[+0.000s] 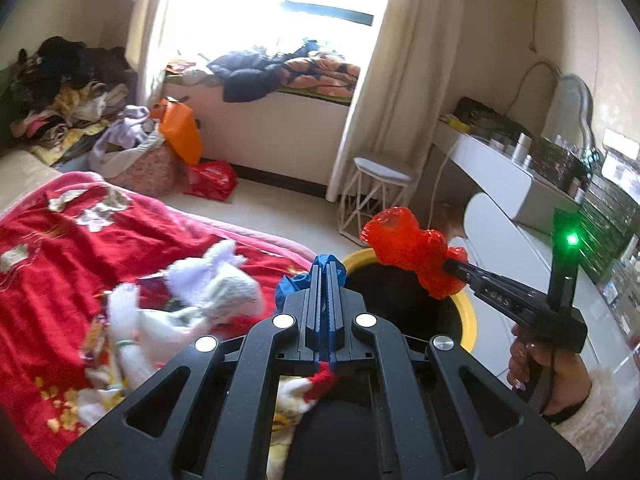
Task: Collect trash
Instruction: 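Carry both bags over the yellow bin and open both tools to drop them, then move both tools back over the trash on the bedspread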
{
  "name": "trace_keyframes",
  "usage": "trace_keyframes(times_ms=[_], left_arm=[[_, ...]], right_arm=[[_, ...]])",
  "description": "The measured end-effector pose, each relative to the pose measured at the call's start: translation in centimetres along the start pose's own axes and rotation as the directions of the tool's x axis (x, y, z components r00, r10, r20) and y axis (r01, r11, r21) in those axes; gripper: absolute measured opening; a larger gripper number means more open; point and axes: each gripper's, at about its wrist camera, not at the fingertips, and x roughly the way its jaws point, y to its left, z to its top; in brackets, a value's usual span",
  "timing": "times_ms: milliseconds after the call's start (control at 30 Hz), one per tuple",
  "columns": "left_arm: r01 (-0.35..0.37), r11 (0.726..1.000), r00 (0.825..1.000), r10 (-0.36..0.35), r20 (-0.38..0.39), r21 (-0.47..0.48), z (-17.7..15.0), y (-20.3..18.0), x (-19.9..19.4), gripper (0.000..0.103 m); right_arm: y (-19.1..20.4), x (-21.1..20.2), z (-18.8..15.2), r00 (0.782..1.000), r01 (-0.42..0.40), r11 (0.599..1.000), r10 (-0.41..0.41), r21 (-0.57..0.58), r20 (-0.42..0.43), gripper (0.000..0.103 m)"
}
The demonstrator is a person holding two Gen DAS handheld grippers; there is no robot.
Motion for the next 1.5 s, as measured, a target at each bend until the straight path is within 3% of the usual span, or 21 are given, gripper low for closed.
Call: trace_keyframes(times_ms=[300, 733, 1033, 1067, 1133, 1200, 1300, 1500], left_arm=[[0.06, 0.998, 0.995, -0.058, -0.081, 0.021, -0.8, -3.7, 4.0, 0.001], [0.119, 0.99, 0.984, -0.108, -0.14, 0.072, -2.3, -8.3, 10.1, 0.001], [0.12, 0.992, 0.979, -0.111, -0.171, 0.043, -2.8, -7.9, 13.5, 0.003], [0.122, 0.992, 0.978, -0.114, -0.173, 0.038, -2.8, -7.7, 13.7, 0.006], [0.104, 0.994, 0.979, -0.097, -0.177, 0.029, -2.8, -7.2, 13.9, 0.049], [0.099, 0.995, 0.98, -0.096, -0.172, 0.006, -2.8, -6.7, 13.8, 0.058], [0.067, 0.998, 0.985, -0.066, -0.157, -0.003, -2.8, -6.1, 13.0, 0.082], [0.002, 1.0, 0.995, 0.001, -0.102, 0.028, -2.8, -5.3, 10.5, 0.092]], right_arm=[[-3.8, 0.9, -0.3, 0.997, 0.07, 0.996, -0.069, 0.062, -0.024, 0.014], [-8.0, 2.1, -1.1, 0.987, 0.151, 0.983, -0.144, 0.104, -0.066, 0.014], [-9.3, 3.0, -1.4, 0.987, 0.14, 0.982, -0.128, 0.127, -0.098, 0.016], [-9.3, 3.2, -1.5, 0.987, 0.136, 0.983, -0.123, 0.127, -0.104, 0.017], [-9.3, 3.5, -1.6, 0.987, 0.125, 0.984, -0.11, 0.126, -0.118, 0.03], [-9.3, 3.5, -1.8, 0.987, 0.126, 0.984, -0.111, 0.127, -0.119, 0.045], [-9.0, 3.4, -1.7, 0.987, 0.129, 0.985, -0.117, 0.116, -0.11, 0.053], [-7.4, 2.4, -1.4, 0.992, 0.116, 0.99, -0.112, 0.082, -0.06, 0.063]])
